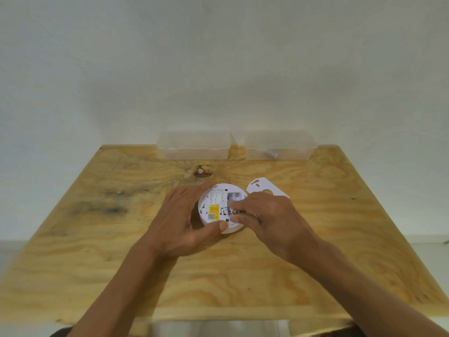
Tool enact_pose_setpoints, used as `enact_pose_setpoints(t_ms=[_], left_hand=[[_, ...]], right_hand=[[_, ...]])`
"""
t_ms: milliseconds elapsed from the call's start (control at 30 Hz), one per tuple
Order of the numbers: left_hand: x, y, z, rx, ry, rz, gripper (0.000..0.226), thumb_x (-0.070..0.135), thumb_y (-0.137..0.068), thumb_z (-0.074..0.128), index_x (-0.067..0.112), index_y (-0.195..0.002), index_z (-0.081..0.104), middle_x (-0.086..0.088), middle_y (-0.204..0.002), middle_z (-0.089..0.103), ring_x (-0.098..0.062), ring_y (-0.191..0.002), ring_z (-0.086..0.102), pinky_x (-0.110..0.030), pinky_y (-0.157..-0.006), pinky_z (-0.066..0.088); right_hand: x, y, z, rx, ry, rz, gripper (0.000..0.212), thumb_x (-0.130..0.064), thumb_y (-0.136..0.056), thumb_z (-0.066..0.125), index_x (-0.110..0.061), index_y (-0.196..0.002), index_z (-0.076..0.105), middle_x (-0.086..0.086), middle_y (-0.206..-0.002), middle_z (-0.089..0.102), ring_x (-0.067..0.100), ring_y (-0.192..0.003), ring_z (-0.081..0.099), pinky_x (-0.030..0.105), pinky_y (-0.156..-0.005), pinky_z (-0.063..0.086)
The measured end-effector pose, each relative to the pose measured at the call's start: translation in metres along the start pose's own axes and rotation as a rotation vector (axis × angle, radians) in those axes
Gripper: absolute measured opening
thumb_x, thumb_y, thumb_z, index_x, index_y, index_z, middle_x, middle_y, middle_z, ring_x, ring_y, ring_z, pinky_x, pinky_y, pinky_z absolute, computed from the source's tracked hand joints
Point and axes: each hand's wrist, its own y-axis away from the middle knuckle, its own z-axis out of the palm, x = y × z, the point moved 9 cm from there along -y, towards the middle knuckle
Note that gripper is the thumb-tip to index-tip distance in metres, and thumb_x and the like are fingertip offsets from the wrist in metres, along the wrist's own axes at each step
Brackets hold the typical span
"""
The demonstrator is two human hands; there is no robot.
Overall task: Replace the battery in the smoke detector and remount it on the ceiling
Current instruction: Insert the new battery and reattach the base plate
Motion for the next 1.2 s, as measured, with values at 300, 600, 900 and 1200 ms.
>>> enact_pose_setpoints(t_ms=[300, 600, 900, 1200], left_hand=[[-0.036, 0.011, 0.013, -0.063, -0.066, -0.170, 0.082, 0.072, -0.077, 0.056, 0.025, -0.144, 0.050, 0.018, -0.127, 0.058, 0.000, -0.113, 0.048, -0.031, -0.102, 0.037], [-0.037, 0.011, 0.013, -0.053, -0.062, -0.182, 0.081, 0.071, -0.077, 0.058, 0.024, -0.142, 0.053, 0.016, -0.127, 0.061, -0.003, -0.113, 0.053, -0.033, -0.102, 0.039], [-0.034, 0.011, 0.013, -0.057, -0.101, -0.190, 0.084, 0.072, -0.077, 0.055, 0.023, -0.145, 0.050, 0.015, -0.128, 0.061, 0.000, -0.112, 0.048, -0.031, -0.102, 0.036], [-0.039, 0.013, 0.015, -0.067, -0.125, -0.197, 0.086, 0.073, -0.078, 0.053, 0.024, -0.148, 0.046, 0.010, -0.132, 0.061, -0.002, -0.114, 0.046, -0.031, -0.104, 0.035]], right_hand=[[0.009, -0.009, 0.002, -0.051, -0.066, 0.073, 0.018, -0.030, -0.087, 0.070, -0.021, -0.099, 0.079, -0.010, -0.086, 0.062, 0.007, -0.080, 0.058, 0.025, -0.068, 0.046], [0.004, -0.010, 0.012, -0.297, 0.065, 0.209, 0.029, -0.047, -0.096, 0.050, -0.030, -0.097, 0.074, -0.009, -0.089, 0.044, 0.022, -0.083, 0.055, 0.041, -0.068, 0.050], [0.052, 0.006, -0.004, 0.010, -0.736, 0.826, 0.014, -0.017, -0.092, 0.064, -0.013, -0.085, 0.076, -0.008, -0.067, 0.063, 0.011, -0.055, 0.043, 0.030, -0.056, 0.040], [0.062, 0.036, 0.008, 0.347, -1.443, 1.237, 0.031, 0.022, -0.091, 0.042, 0.002, -0.105, 0.060, 0.022, -0.105, 0.060, 0.023, -0.085, 0.063, 0.029, -0.069, 0.043]])
